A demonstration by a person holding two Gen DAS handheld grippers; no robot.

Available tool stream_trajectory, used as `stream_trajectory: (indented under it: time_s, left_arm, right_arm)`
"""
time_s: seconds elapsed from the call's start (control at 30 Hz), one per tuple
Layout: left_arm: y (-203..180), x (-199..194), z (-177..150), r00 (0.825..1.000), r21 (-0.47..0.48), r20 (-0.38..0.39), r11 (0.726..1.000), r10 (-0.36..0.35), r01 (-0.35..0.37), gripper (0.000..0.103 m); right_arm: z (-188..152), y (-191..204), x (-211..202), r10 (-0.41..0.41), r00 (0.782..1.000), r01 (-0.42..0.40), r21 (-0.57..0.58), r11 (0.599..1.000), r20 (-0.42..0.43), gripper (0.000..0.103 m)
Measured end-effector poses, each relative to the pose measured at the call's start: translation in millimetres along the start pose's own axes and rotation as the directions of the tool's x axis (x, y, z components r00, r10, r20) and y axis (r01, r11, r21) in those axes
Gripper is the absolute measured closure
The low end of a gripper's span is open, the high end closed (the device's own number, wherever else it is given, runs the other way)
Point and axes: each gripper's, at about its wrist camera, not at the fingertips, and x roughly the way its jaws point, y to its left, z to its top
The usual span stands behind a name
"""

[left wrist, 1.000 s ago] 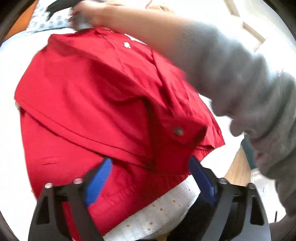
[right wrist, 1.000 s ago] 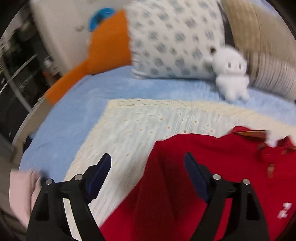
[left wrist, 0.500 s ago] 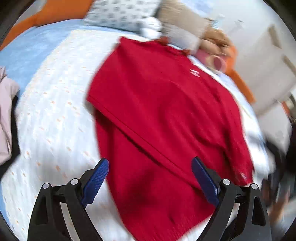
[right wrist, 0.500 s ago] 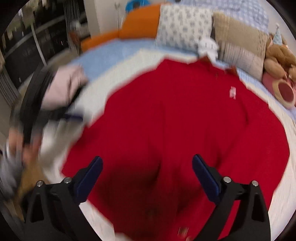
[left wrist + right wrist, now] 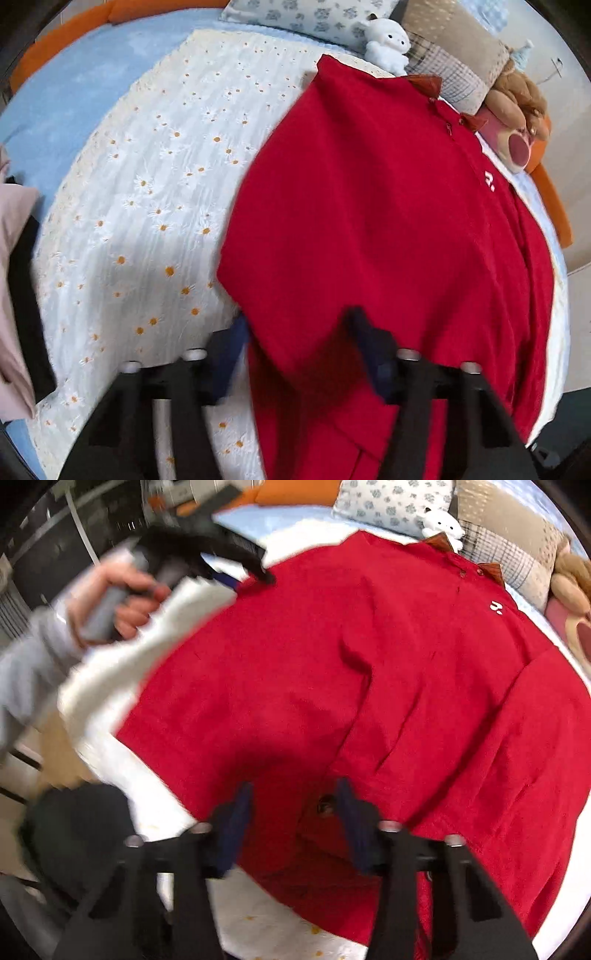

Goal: Fold large clothes

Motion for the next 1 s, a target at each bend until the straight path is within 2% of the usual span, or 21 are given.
stream_trajectory:
  time_s: [0.07,0.13,0.17,0.23,0.27,0.3,0.37,0.5,0.53,0.57,0.6,0.63,0.67,0.77,0.83,0.93,0.97,1.0]
  left_arm:
    - [3,-6,7,0.999,-0.02,0.041,1.0,-0.011,0.012,0.069]
    - [6,-7,13,0.998,-0.031,0.061,0.999,0.01,-0.008,0.071]
    - [10,-3,16,0.998,-0.038,0.057,0.999,0.024,-0.022,0.075]
    - [19,4,17,0.998,-0.06,0.035,0.997,0.046,-0.043,0.076]
    - [24,7,17,0.999,-0.073,0.027,0.997,0.041,-0.039,0.07]
    - [32,9,17,0.999,-0.093,0.017,0.995,0.031,-0.029,0.049]
    - [43,7,11,0.998,-0.109,0.031,0.993,0.052,-0.048,0.031]
    - [59,-4,-9,0.999,-0.089,0.036,0.996,0.016,-0.013,0.025]
    - [64,-8,-15,0.999,-0.094,0.038,0.996,0.003,0.001,0.025]
    - [71,-15,-26,0.999,-0.101,0.043,0.994,-0.025,0.029,0.024]
    - [75,-19,-33,0.998,-0.102,0.046,0.994,-0.041,0.046,0.022]
    - [79,-24,-42,0.998,-0.098,0.048,0.994,-0.047,0.052,0.022]
    - [82,-29,-51,0.998,-0.089,0.049,0.995,-0.046,0.05,0.021]
    - [92,-35,-71,0.999,-0.066,0.029,0.997,-0.041,0.042,0.019]
    - [99,-40,-81,0.999,-0.06,0.016,0.997,-0.046,0.047,0.019]
    - [108,-50,-90,0.999,-0.05,0.022,0.998,-0.046,0.048,0.019]
    - [111,-53,-90,0.998,-0.044,0.028,0.998,-0.048,0.049,0.018]
    - [113,-56,-91,0.998,-0.042,0.031,0.998,-0.048,0.05,0.018]
  right_arm:
    - [4,1,-7,0.083,0.996,-0.083,0.02,0.996,0.017,0.078]
    - [5,7,-5,0.044,0.999,-0.044,-0.005,0.999,0.011,0.078]
    - [4,10,-1,0.044,0.999,-0.044,-0.014,0.999,-0.003,0.076]
    - [-1,18,9,0.036,0.999,-0.036,-0.008,0.999,-0.028,0.072]
    - [-1,22,8,0.03,0.999,-0.03,-0.007,1.0,-0.025,0.06]
    - [1,25,4,0.033,0.999,-0.033,-0.005,0.999,-0.012,0.04]
    - [3,41,-8,0.038,0.999,-0.037,-0.026,0.999,0.036,0.024]
    - [18,90,-21,0.069,0.996,-0.06,-0.143,0.988,0.063,0.024]
    - [20,98,-20,0.089,0.995,-0.08,-0.16,0.984,0.049,0.024]
    - [23,105,-15,0.145,0.989,-0.14,-0.154,0.978,0.02,0.024]
    - [26,110,-8,0.263,0.965,-0.264,-0.099,0.959,-0.022,0.025]
    - [29,113,-2,0.337,0.94,-0.34,-0.052,0.939,-0.047,0.025]
    - [32,115,6,0.378,0.923,-0.38,-0.016,0.925,-0.068,0.025]
    - [41,126,35,0.372,0.919,-0.369,0.046,0.928,-0.134,0.024]
    - [45,126,59,0.42,0.889,-0.403,0.127,0.907,-0.183,0.024]
    - [46,129,78,0.407,0.885,-0.374,0.177,0.91,-0.226,0.024]
    - [47,130,82,0.421,0.877,-0.385,0.187,0.904,-0.233,0.024]
    - [48,133,85,0.403,0.885,-0.366,0.186,0.912,-0.232,0.024]
